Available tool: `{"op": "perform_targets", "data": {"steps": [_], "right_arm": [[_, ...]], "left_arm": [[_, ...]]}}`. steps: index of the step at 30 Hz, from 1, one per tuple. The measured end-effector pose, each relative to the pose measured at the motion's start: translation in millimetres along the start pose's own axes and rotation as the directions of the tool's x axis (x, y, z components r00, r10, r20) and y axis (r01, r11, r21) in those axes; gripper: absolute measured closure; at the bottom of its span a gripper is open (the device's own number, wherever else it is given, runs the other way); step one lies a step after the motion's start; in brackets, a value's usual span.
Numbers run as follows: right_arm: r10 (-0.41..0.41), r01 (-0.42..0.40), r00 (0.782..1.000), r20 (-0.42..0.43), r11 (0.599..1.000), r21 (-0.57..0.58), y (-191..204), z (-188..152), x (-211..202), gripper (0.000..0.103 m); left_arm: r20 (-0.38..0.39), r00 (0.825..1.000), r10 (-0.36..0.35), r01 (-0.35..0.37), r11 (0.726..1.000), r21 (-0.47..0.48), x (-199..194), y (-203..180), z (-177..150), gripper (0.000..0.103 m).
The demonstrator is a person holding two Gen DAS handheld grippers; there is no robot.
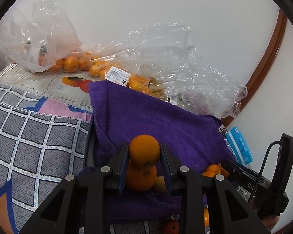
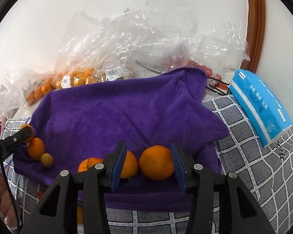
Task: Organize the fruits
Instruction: 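Open the right tool onto the towel while the left tool releases its orange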
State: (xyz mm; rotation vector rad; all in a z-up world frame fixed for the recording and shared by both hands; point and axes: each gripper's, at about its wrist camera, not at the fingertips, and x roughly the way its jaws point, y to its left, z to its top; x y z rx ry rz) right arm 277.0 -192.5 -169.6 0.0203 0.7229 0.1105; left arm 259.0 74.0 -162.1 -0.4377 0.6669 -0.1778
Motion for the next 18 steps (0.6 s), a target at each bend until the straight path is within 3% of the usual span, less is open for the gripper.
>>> {"op": "perform_targets", "data": {"steps": [3,6,10,18], "right_arm": [[0.011,-0.011,1.000,0.007,1.000,0.010,0,0,-1,0.056],[0.012,-0.012,1.000,0.007,1.000,0.016,-1,0,0,0.056],[0.004,-0.005,1.000,0.007,1.000,0.015,-1,-1,1,0.056],[0.005,-0.005,1.000,0.013,1.000,0.011,0,-2,0,0.055]], "left_arm": [[-0.007,1.000,-0.002,0.002,1.000,0.004,1,0,0,0.072],[-0.008,1.000,-0.011,0.011,1.000,0.007,1,-1,-1,0.060],[-0.009,1.000,-0.011,0.012,0.999,0.045,0,-7,-3,0.054],[-0.001,1.000,-0.010,0.010,0.998,0.068,-1,-12,-4,0.050]]}}
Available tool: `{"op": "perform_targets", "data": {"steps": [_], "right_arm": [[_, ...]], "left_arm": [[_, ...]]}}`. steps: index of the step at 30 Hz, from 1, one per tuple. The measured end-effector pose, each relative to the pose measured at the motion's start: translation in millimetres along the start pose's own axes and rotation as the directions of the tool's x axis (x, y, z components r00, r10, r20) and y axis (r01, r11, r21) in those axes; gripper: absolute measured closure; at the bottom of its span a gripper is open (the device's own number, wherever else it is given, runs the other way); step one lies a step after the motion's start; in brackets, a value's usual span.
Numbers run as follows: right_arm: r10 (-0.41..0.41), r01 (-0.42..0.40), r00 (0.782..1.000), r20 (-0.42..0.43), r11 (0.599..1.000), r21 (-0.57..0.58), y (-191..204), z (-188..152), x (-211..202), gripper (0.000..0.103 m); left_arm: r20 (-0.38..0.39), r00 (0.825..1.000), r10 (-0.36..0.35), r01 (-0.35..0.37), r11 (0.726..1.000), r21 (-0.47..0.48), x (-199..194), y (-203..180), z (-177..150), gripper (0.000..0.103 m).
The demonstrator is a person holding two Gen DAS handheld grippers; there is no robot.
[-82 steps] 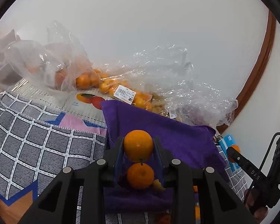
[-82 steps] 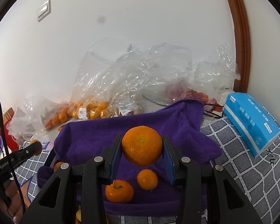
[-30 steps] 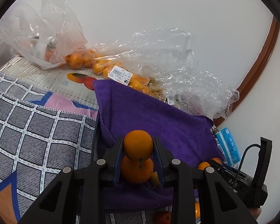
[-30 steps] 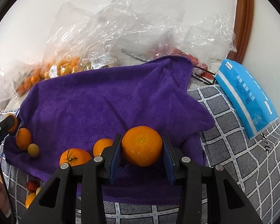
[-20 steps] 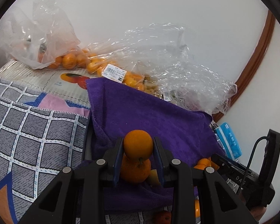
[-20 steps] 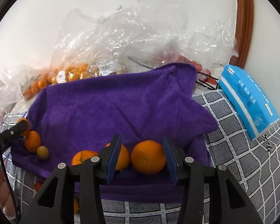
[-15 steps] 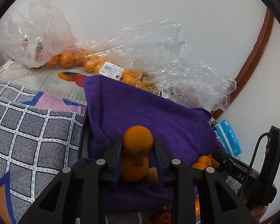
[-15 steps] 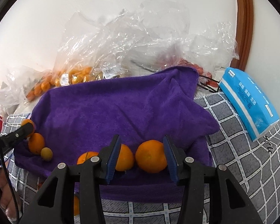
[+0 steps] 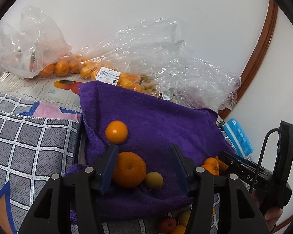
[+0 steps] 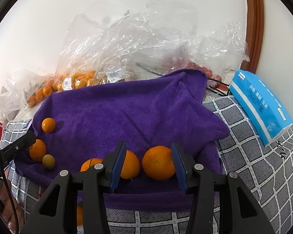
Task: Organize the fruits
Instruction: 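Open the right tool onto the towel while the left tool releases its orange, then move back to the bedspread and grasp an orange with the right tool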
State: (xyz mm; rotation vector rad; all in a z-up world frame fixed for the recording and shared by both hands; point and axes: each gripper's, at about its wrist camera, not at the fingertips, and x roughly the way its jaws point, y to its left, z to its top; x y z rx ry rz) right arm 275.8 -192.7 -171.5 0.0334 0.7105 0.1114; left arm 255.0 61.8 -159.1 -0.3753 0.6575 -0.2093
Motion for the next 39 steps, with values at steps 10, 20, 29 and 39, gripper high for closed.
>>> {"op": "perform_targets", "data": {"steps": [10,20,29,39], "right_arm": [[0.014,-0.012,0.997,0.077,1.000,-0.026,8,0,-16,0.055],[0.055,-0.048,0.992,0.116,0.997,-0.063,32,-2,-53,0.055],[0.041,-0.035,0.996,0.085,0.997,-0.076,50,-25,-74,0.055],[0.121,-0.123,0.992,-0.028,0.990,-0.072,73,-55,-64,0.055]], "left_arm": [[0.041,0.998,0.048,-0.047,0.998,-0.033,-10,6,2,0.050],[0.098,0.994,0.056,-0.057,0.998,-0.001,-44,-4,17,0.050],[-0.003,0.987,0.163,-0.163,0.986,0.017,-64,5,6,0.050],[-0.070,0.971,0.229,-0.230,0.973,0.001,-89,43,-26,0.050]]}}
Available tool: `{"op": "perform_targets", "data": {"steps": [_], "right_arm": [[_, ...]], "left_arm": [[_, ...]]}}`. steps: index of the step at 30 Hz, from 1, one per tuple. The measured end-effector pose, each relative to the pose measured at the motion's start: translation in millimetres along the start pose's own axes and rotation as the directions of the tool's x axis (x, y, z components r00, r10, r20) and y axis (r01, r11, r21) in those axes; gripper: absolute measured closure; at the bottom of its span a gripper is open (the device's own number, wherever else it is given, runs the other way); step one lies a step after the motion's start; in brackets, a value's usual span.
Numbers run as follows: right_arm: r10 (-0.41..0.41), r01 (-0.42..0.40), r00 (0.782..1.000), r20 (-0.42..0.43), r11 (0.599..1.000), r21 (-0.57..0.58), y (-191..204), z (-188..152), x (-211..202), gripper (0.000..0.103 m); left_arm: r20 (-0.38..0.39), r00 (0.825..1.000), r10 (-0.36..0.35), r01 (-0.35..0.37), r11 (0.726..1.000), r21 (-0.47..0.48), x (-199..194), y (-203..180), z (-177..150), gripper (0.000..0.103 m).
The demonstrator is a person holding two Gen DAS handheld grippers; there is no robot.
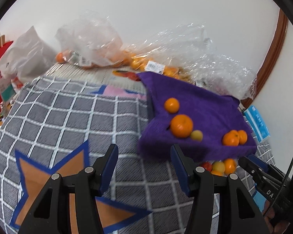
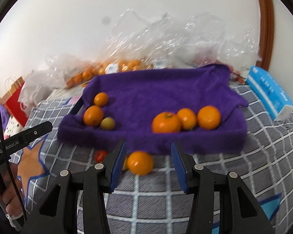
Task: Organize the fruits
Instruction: 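Move back to the bedspread and grasp an orange with the right tool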
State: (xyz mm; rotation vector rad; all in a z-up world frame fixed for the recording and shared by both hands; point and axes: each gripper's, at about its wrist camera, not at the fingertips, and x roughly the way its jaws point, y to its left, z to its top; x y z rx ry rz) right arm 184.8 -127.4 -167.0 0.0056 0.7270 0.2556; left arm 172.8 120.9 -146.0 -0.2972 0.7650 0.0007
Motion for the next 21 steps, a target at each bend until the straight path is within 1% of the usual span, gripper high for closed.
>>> {"op": "perform_targets", "data": {"steps": [2,7,9,12,14,17,21], "right_arm": [[-0.008,0.008,1.000,-0.009,1.000,-0.013,4,-3,4,0.057],[0.004,-0.004,0.999,-0.044,1.000,-0.004,5,-10,15,0.067],[0.008,-0.008,0.998,-0.061,1.000,0.008,3,-12,20,0.071],[0.034,-0.033,0.997,-0.069,0.999,0.023,1,-13,23,0.072],[0.029,-0.028,0.997,-0.066,1.000,0.014,2,-12,24,0.072],[0.024,-0.024,0.997,-0.067,1.000,0.006,5,-10,28,0.069],[0.028,-0.027,0.998,-0.059,1.000,0.010,4,-9,30,0.069]], "left_arm": [[-0.002,1.000,0.002,-0.002,1.000,0.002,1,3,-5,0.050],[-0.008,1.000,-0.014,0.014,1.000,0.000,8,6,-16,0.050],[-0.025,1.000,-0.013,0.012,1.000,-0.003,12,6,-19,0.050],[-0.045,0.999,-0.010,0.010,1.000,0.008,16,5,-21,0.050],[-0.051,0.999,-0.007,0.007,1.000,0.011,17,4,-23,0.050],[-0.067,0.998,0.004,-0.003,1.000,0.019,20,3,-24,0.050],[-0.066,0.998,0.008,-0.007,1.000,0.020,19,2,-26,0.050]]}}
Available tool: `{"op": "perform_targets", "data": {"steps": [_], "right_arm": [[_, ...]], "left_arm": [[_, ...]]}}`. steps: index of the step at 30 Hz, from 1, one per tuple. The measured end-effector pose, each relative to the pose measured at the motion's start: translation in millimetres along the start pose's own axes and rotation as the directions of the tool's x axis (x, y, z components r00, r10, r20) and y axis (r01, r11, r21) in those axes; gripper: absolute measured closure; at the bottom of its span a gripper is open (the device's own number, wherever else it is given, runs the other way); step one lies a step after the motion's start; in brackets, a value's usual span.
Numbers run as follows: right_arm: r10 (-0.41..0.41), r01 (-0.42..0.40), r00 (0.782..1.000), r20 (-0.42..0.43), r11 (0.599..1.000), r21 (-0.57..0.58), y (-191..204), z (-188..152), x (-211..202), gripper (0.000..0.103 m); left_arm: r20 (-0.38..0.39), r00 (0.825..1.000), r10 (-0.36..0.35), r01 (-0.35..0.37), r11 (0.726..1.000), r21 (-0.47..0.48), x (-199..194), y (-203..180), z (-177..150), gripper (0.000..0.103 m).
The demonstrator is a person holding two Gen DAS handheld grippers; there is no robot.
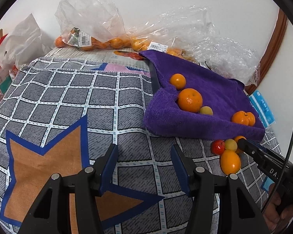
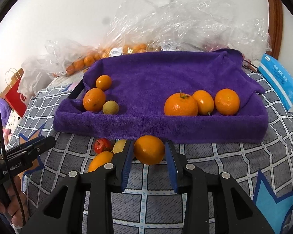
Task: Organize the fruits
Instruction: 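Move back to the bedspread and grasp an orange with the right tool, then grasp an oval orange with the left tool while the right tool holds its orange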
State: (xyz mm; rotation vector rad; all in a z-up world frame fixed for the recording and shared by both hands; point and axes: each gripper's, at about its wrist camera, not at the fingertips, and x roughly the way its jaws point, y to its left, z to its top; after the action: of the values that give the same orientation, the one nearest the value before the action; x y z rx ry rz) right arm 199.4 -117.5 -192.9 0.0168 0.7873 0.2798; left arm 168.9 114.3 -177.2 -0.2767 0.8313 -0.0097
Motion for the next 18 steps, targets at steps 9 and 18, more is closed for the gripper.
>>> {"op": "perform_targets", "data": {"steps": [9,18], "right_arm": [[-0.016,0.015,0.999,0.029,1.000,0.007,-10,-3,-16,0.070],[-0.038,0.038,0.999,0.006,0.999,-0.013,-16,-12,-13,0.069]], "left_arm": [[0.002,1.000,0.022,-0.022,0.999,0.023,1,-4,-2,0.049],[-0.001,0.999,0.033,-0.033,0.999,0.031,2,-4,-1,0.048]]}}
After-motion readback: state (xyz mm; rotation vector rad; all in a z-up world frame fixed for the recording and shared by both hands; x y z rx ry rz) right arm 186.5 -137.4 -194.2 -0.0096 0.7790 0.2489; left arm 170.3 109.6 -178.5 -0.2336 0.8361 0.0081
